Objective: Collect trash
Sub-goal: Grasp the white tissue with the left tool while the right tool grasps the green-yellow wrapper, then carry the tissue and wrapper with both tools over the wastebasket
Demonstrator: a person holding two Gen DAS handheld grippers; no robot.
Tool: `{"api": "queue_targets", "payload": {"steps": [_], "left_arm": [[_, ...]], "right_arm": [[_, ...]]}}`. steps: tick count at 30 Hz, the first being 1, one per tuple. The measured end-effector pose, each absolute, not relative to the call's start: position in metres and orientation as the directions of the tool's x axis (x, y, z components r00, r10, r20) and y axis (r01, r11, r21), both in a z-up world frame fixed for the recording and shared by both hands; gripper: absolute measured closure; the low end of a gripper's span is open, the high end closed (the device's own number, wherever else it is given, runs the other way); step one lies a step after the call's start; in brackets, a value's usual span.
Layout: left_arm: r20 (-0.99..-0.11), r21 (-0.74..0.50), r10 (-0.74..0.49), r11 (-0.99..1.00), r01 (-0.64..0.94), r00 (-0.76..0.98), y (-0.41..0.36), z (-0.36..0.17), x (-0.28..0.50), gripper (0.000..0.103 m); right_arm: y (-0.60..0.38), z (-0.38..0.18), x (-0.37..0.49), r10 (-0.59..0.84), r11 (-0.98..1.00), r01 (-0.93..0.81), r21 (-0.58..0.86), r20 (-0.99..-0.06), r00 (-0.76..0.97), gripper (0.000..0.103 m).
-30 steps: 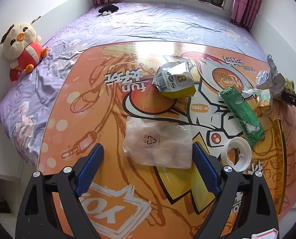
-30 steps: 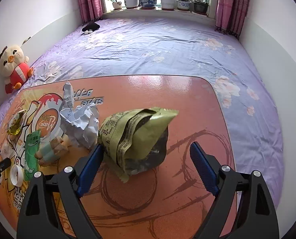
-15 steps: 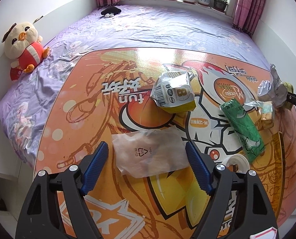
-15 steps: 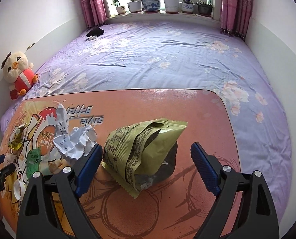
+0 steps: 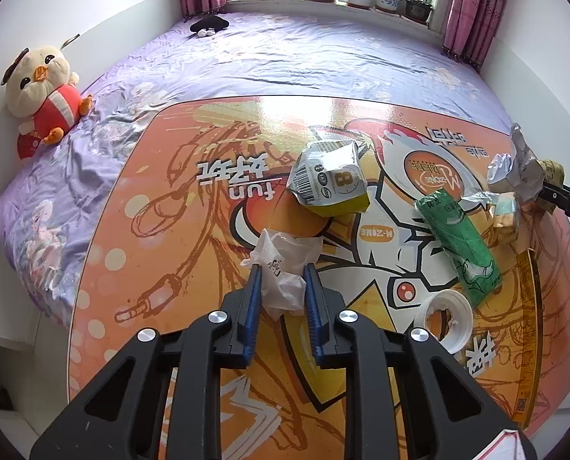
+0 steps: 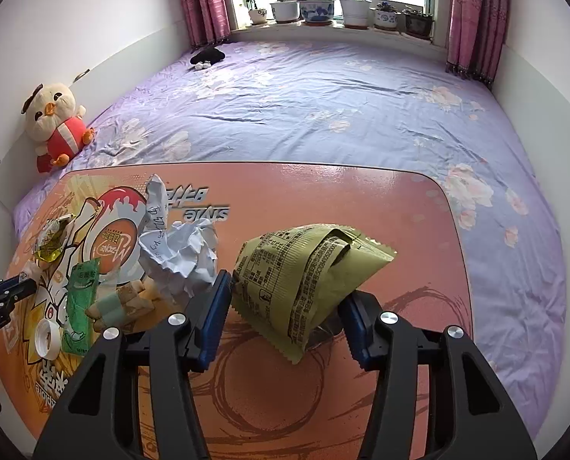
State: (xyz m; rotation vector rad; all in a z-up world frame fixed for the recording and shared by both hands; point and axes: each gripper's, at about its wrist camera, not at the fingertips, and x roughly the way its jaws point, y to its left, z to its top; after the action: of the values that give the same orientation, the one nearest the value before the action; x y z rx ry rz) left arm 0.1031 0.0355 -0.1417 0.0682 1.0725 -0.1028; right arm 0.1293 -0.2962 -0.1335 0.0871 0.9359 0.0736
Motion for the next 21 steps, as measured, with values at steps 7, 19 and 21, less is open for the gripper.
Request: {"api": "queue_targets", "payload": {"steps": [7, 19, 21], "left_arm": [[-0.884, -0.029, -0.084, 0.992, 0.124, 0.459, 0.044, -0.142, 0.100, 0.092], [-0.901, -0.046, -0.083, 0.994, 0.096, 0.427, 0.055, -0.136, 0.061, 0.093], [-0.903, -0.047, -0.081, 0.995, 0.089, 0.423, 0.059, -0.134, 0.054, 0.093]], "right_arm": [[-0.299, -0.125, 0.112, 0.084, 0.995, -0.002, 0.104, -0.795, 0.601, 0.049], [-0.270, -0.106, 0.066, 0.096, 0.995, -0.041, 0.090, -0.792, 0.603, 0.049], [-0.261, -0.103, 0.057, 0.108, 0.994, -0.053, 0.095, -0.793, 0.600, 0.049]]}}
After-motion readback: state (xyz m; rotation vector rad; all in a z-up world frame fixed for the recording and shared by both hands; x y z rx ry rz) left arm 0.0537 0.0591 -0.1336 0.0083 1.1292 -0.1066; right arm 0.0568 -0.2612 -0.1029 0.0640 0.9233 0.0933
